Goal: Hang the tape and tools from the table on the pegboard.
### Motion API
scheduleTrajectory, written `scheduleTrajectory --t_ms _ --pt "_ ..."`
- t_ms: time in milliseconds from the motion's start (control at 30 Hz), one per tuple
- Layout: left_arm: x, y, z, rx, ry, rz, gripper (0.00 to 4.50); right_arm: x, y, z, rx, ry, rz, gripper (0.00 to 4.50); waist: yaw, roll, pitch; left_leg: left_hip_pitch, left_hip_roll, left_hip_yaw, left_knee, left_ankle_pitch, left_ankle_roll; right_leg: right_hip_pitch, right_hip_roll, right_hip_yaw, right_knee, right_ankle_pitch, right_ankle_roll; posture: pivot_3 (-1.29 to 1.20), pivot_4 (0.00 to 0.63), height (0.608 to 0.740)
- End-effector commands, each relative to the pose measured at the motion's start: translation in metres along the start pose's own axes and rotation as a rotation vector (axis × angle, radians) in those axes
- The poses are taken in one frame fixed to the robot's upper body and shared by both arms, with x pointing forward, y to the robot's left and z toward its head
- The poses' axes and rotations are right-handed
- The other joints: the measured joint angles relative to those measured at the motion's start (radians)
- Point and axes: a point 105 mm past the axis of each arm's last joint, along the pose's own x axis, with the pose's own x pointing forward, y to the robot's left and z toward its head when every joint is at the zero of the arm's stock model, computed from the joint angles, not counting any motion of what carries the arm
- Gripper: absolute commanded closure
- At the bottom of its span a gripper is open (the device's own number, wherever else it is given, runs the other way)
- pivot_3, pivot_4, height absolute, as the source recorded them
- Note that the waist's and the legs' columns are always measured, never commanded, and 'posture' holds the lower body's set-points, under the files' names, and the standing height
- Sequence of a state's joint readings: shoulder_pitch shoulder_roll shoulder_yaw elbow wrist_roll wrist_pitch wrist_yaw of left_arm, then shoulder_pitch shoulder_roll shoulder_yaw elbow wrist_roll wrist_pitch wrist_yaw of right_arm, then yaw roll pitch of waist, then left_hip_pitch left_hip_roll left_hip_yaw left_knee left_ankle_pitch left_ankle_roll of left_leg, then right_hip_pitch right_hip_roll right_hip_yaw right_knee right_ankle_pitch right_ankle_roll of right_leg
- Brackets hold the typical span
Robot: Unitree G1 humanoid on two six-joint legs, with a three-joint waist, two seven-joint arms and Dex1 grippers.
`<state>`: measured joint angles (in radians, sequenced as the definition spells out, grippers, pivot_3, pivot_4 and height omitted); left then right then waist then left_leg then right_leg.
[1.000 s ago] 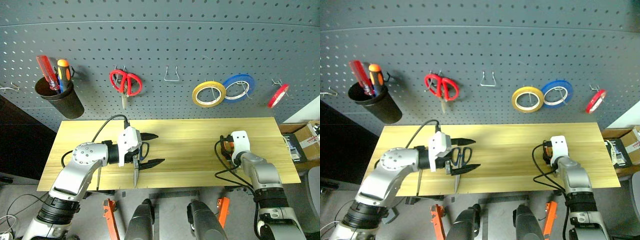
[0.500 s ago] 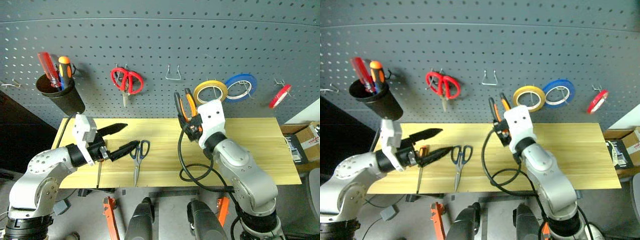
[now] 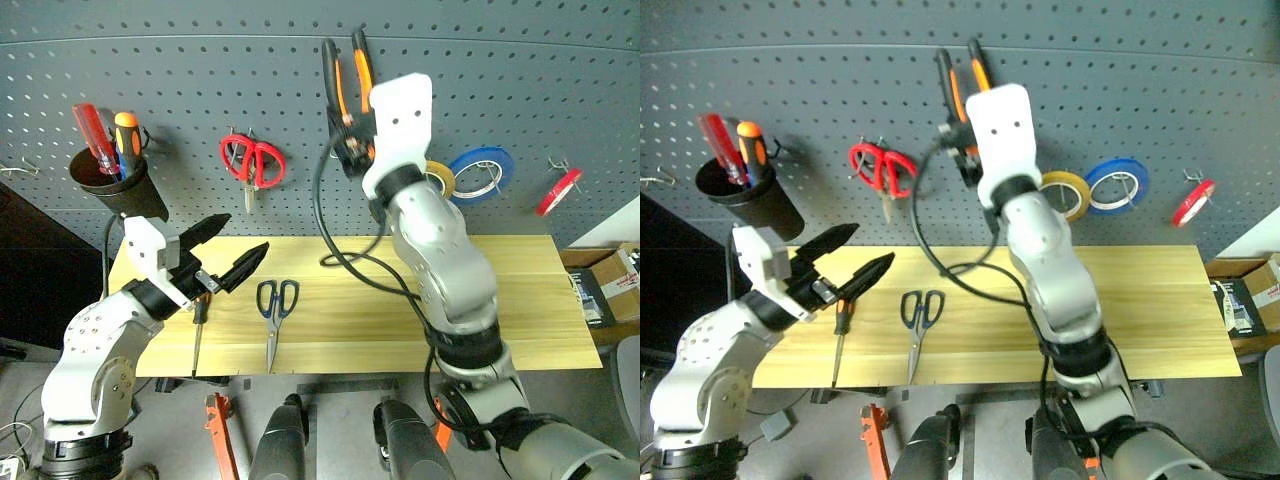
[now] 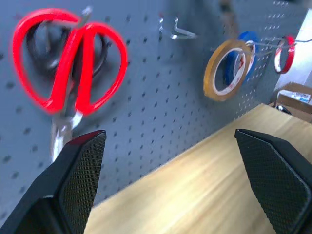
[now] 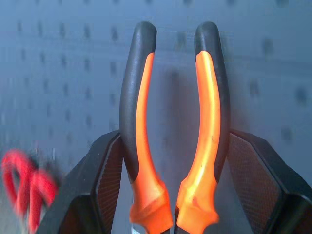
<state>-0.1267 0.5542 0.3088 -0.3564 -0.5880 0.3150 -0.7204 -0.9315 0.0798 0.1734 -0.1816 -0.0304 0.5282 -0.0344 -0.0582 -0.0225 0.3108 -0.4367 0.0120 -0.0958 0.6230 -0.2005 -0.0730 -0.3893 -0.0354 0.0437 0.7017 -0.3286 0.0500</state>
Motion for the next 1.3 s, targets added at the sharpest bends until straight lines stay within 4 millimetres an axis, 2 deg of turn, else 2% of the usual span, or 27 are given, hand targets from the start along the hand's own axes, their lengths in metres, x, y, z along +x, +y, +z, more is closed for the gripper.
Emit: scheduleTrajectory --t_ms 33,167,267,467,567,733,833,1067,1300 --pt "0.002 -0.006 0.011 0.043 -0.038 -0.009 0.00 0.013 -0.002 0.037 0.015 -0.156 -0.036 1.59 -0.001 0.000 0.000 0.000 0.000 0.000 0.000 0.000 0.000 0.000 0.000 0.000 0.000 0.000 0.000 0.01 0.286 0.740" --pt "0.003 -0.007 0.011 0.033 -0.043 0.001 0.00 0.022 0.000 0.042 0.032 -0.189 -0.055 1.59 0.001 0.000 0.000 0.000 0.000 0.000 0.000 0.000 0.000 0.000 0.000 -0.001 0.000 0.000 0.000 0.01 0.285 0.740" --pt "0.006 -0.008 0.011 0.029 -0.046 0.001 0.00 0.024 0.004 0.021 0.017 -0.158 -0.063 1.59 0.001 0.000 0.000 0.000 0.000 0.000 0.000 0.000 0.000 0.000 0.000 0.000 0.001 0.000 0.000 0.02 0.285 0.740" --pt "0.014 -0.010 0.014 0.021 -0.067 -0.004 0.00 0.015 0.005 -0.019 -0.057 -0.104 -0.059 1.59 0.003 0.000 0.000 0.001 0.000 -0.001 0.001 0.001 -0.002 0.000 0.000 -0.001 0.004 0.000 0.000 0.02 0.289 0.740" --pt "0.017 -0.010 0.014 0.019 -0.074 -0.008 0.00 0.011 0.004 -0.026 -0.085 -0.102 -0.060 1.59 0.002 0.000 0.000 0.001 0.000 0.000 0.002 0.002 -0.002 0.000 0.000 0.000 0.007 0.000 0.000 0.01 0.290 0.740" --pt "0.021 -0.010 0.015 0.020 -0.085 -0.010 0.00 0.007 0.000 -0.024 -0.115 -0.135 -0.080 1.59 0.002 0.000 0.000 0.002 0.000 -0.001 0.002 0.002 -0.003 -0.001 0.002 0.000 0.009 0.000 0.000 0.01 0.289 0.740" --pt "0.021 -0.010 0.015 0.019 -0.086 -0.011 0.00 0.005 -0.003 -0.029 -0.115 -0.116 -0.089 1.59 0.001 0.000 0.000 0.002 0.000 -0.001 0.002 0.002 -0.003 -0.001 0.003 0.000 0.009 0.000 0.000 0.01 0.290 0.740" --pt "0.024 -0.006 0.007 0.012 -0.060 0.015 0.00 -0.010 -0.006 -0.062 -0.008 0.032 -0.133 1.59 0.004 -0.001 0.000 0.002 0.000 -0.002 0.001 0.002 -0.003 -0.001 0.003 0.000 0.009 0.000 0.000 0.01 0.295 0.740" --pt "0.025 -0.008 -0.006 -0.011 -0.012 0.040 0.00 -0.020 -0.004 -0.072 0.029 0.103 -0.126 1.59 0.006 -0.001 -0.001 0.003 0.000 -0.002 0.002 0.003 -0.004 0.000 0.003 0.000 0.010 0.000 0.000 -0.01 0.299 0.740"
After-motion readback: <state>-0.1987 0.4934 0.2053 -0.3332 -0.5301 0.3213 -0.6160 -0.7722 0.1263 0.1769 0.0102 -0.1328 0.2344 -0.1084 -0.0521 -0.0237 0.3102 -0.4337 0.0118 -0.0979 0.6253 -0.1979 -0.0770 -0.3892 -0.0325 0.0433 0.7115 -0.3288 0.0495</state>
